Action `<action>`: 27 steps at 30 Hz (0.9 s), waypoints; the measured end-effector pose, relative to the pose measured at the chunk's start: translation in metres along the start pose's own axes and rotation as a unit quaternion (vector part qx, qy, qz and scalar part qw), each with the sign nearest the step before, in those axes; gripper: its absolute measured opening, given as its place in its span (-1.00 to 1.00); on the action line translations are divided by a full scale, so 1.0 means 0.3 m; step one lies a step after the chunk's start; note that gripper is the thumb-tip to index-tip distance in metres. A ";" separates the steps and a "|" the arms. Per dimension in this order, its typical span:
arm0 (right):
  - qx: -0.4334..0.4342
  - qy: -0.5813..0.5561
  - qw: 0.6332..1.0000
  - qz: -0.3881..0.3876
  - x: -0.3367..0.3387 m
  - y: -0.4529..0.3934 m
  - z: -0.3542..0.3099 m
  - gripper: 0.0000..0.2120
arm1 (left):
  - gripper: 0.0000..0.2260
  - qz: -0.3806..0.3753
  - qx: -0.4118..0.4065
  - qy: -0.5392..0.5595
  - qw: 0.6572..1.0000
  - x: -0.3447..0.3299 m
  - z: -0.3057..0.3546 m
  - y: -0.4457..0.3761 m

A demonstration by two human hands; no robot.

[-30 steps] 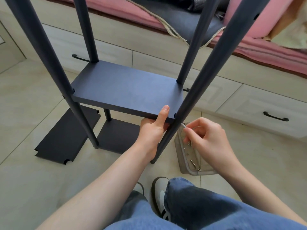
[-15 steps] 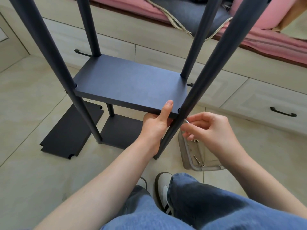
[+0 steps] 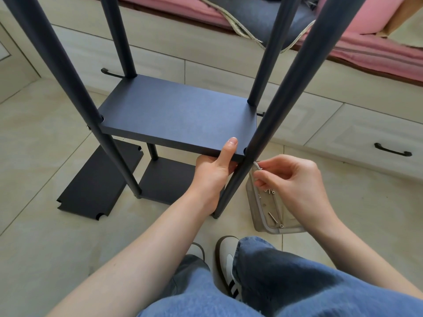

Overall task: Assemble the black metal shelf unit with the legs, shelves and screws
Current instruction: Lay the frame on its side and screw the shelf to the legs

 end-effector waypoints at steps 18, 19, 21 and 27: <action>0.039 0.019 0.999 0.011 -0.008 0.012 -0.006 -0.95 | -0.66 -0.002 0.001 0.005 1.000 0.003 0.002 -0.004; 0.040 0.021 0.999 0.012 -0.008 0.012 -0.006 -0.95 | -0.67 -0.002 0.001 0.005 1.000 0.003 0.001 -0.004; 0.047 0.032 0.998 0.013 -0.007 0.013 -0.008 -0.95 | -0.71 -0.002 0.001 0.006 1.000 0.004 -0.001 -0.006; 0.070 0.068 0.995 0.029 -0.007 0.013 -0.013 -0.92 | -0.57 -0.005 -0.009 0.001 1.000 0.004 -0.001 -0.012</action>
Point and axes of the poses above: each hand's wrist, its own y-axis away from the middle knuckle, its own x-axis out of the back of the hand, z = x × y, the point moved 7 cm from there along -y, towards the middle knuckle, and after that the axes turned 7 degrees about x, right-handed, at the moved point
